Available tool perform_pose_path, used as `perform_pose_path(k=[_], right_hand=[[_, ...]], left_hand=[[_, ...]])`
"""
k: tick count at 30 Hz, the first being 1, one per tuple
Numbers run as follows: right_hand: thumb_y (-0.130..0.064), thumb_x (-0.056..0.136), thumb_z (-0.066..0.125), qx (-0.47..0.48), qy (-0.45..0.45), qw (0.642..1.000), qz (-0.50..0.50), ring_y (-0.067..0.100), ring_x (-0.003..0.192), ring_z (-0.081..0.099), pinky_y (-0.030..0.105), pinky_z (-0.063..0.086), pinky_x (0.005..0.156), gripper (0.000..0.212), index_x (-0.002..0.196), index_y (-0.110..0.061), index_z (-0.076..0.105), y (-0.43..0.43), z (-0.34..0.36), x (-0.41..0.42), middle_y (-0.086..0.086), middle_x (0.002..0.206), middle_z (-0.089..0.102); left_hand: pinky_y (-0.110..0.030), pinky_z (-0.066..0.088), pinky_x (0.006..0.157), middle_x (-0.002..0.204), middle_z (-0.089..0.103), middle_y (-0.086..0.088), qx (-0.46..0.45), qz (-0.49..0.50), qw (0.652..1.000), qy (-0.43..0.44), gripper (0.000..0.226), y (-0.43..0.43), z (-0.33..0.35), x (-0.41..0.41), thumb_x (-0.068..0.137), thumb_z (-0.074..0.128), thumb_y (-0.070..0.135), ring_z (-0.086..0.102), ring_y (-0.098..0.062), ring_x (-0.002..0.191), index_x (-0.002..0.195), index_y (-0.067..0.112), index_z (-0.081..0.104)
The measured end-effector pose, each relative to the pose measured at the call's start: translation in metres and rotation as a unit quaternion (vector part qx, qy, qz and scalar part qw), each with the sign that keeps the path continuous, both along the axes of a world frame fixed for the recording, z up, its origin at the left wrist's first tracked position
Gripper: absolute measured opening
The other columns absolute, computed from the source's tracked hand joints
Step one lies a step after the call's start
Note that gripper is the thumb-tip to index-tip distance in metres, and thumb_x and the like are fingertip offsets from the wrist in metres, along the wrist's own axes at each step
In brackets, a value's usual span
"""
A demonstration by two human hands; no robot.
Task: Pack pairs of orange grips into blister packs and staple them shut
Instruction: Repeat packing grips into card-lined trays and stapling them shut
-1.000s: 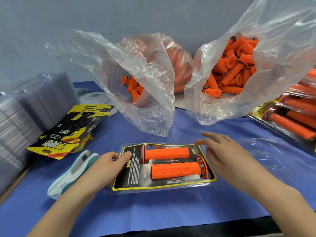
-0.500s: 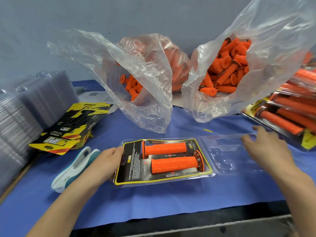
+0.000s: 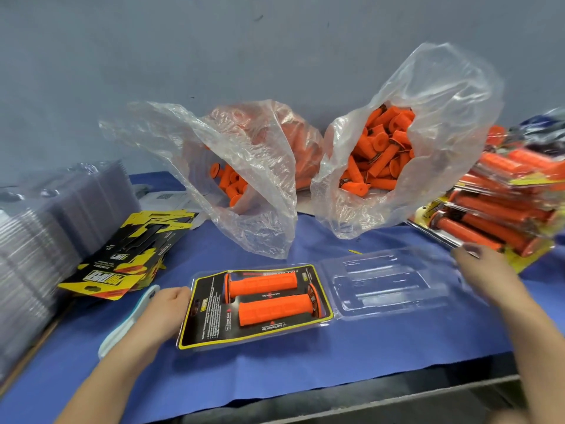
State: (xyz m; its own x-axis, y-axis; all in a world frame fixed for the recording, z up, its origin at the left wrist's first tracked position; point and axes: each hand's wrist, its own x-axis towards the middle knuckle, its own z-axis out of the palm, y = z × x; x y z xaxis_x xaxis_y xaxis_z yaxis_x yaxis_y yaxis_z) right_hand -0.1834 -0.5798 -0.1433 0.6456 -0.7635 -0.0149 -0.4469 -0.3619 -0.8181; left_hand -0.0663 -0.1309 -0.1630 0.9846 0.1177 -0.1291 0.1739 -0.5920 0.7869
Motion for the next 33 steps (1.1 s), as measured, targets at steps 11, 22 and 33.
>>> perform_pose_path(k=[11, 22, 33], right_hand=[[-0.045, 0.102, 0.032, 0.389, -0.420, 0.804, 0.162, 0.017, 0.111, 0.066, 0.038, 0.051, 0.088, 0.043, 0.119, -0.026, 0.067, 0.073, 0.054, 0.019, 0.001, 0.121, 0.071], [-0.045, 0.103, 0.032, -0.146, -0.260, 0.845, 0.443, -0.002, 0.133, 0.041, 0.018, 0.037, 0.103, 0.038, 0.135, -0.038, 0.053, 0.182, 0.020, 0.015, -0.020, 0.142, 0.043], [-0.061, 0.099, 0.033, -0.440, -0.093, 0.731, 0.513, 0.010, 0.109, 0.058, 0.030, 0.045, 0.093, 0.040, 0.131, -0.043, 0.049, 0.191, -0.013, 0.010, -0.014, 0.130, 0.056]], left_hand=[[-0.029, 0.028, 0.057, 0.055, 0.048, -0.001, 0.009, -0.012, 1.000, -0.004, 0.041, 0.001, 0.003, 0.005, 0.100, 0.042, 0.018, 0.040, -0.018, 0.057, 0.061, 0.013, 0.049], [-0.029, 0.037, 0.058, 0.077, 0.063, -0.019, -0.073, -0.072, 0.993, 0.049, 0.032, -0.017, 0.003, -0.011, 0.101, 0.043, 0.021, 0.053, -0.021, 0.067, 0.081, 0.007, 0.064], [-0.035, 0.060, 0.066, 0.097, 0.076, -0.015, -0.225, -0.132, 0.957, 0.129, 0.037, -0.023, -0.001, -0.014, 0.100, 0.049, 0.032, 0.074, -0.027, 0.083, 0.091, 0.010, 0.077]])
